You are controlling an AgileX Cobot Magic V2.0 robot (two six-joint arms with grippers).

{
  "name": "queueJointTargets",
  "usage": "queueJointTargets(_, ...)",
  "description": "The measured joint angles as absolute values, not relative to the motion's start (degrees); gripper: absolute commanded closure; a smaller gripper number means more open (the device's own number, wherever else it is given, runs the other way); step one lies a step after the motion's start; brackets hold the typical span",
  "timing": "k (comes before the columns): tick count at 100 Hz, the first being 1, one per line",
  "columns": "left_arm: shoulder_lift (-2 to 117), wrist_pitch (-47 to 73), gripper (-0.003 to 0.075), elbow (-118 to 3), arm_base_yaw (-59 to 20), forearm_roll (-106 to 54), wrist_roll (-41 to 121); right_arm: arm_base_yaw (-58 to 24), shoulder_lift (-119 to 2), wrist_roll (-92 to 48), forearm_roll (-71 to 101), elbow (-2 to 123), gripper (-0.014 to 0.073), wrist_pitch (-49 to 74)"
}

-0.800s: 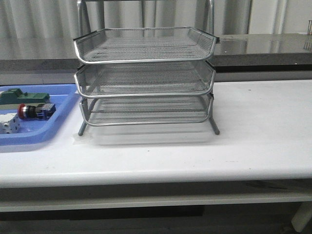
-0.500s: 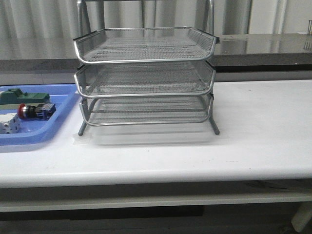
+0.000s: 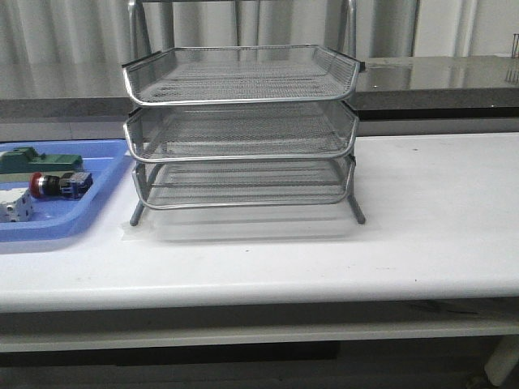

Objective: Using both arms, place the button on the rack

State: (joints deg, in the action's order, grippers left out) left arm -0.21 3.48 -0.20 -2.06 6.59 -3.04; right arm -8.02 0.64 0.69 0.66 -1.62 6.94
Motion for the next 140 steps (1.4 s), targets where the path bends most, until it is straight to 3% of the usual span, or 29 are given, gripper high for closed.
queueJointTargets(39, -0.2, 3.5, 0.0741, -0.2, -2.1, 6.6, -3.0, -8.0, 0.6, 0.7, 0.9, -0.6, 0.0651, 1.5)
queueJointTargets(62, -0.2, 3.5, 0.0741, -0.2, -2.1, 6.6, -3.1, -8.0, -1.0, 0.7, 1.6, 9.9, 0.0651, 11.7)
queueJointTargets(110, -0.2, 3.5, 0.0741, -0.2, -2.1, 6.6, -3.1, -8.0, -26.6, 0.7, 8.1, 34.6, 0.0651, 35.0)
queueJointTargets(140, -0.2, 3.5, 0.0741, -0.2, -2.1, 6.6, -3.1, -8.0, -41.9, 0.8, 14.3, 38.7, 0.0651, 38.4)
